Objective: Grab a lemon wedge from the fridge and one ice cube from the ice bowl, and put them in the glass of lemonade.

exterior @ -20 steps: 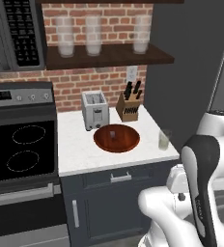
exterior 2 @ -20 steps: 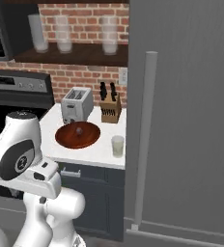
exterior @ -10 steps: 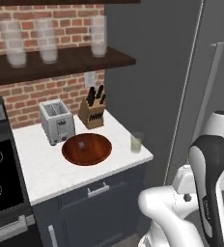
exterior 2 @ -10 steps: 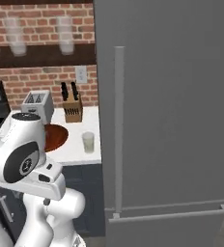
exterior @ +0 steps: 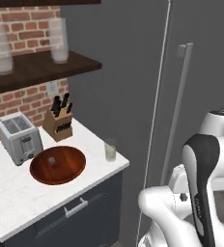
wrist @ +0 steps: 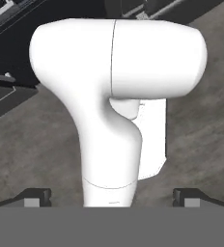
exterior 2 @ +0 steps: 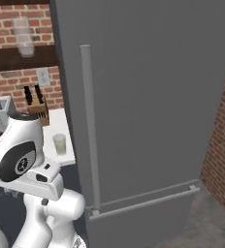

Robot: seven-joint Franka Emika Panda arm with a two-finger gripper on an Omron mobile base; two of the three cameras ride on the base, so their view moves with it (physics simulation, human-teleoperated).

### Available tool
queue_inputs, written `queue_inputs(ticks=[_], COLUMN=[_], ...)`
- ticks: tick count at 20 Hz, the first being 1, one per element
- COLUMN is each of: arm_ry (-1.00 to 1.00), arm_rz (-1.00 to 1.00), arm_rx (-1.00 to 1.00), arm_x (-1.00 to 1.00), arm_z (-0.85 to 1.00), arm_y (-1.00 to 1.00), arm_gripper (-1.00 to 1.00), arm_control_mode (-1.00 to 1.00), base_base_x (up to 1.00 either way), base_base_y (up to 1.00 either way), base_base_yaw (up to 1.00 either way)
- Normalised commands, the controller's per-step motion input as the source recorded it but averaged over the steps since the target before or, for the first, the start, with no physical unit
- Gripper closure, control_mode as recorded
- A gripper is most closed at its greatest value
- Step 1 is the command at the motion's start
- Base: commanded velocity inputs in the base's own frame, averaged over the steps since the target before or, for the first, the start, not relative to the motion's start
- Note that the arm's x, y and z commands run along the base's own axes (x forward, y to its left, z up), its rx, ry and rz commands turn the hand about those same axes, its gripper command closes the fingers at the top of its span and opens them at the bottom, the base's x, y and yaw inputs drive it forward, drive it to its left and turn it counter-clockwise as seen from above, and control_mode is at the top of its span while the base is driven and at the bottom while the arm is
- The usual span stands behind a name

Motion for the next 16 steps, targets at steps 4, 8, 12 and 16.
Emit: queue_inputs(ticks=[4, 8, 12, 16], arm_ry=[0.0, 0.0, 0.0, 0.0], arm_rz=[0.0, 0.0, 0.0, 0.0], arm_rx=[0.0, 0.0, 0.0, 0.0], arm_x=[0.0, 0.0, 0.0, 0.0], arm_z=[0.0, 0.0, 0.0, 0.0], arm_y=[0.0, 0.0, 0.0, 0.0], arm_gripper=[-1.0, -1.0, -1.0, -1.0], arm_control_mode=[1.0, 1.0, 1.0, 1.0], base_base_x=[-0.79, -0.47, -0.38, 0.61], base_base_y=[0.0, 0.12, 0.04, -0.02], base_base_yaw=[-0.08, 0.0, 0.0, -0.07])
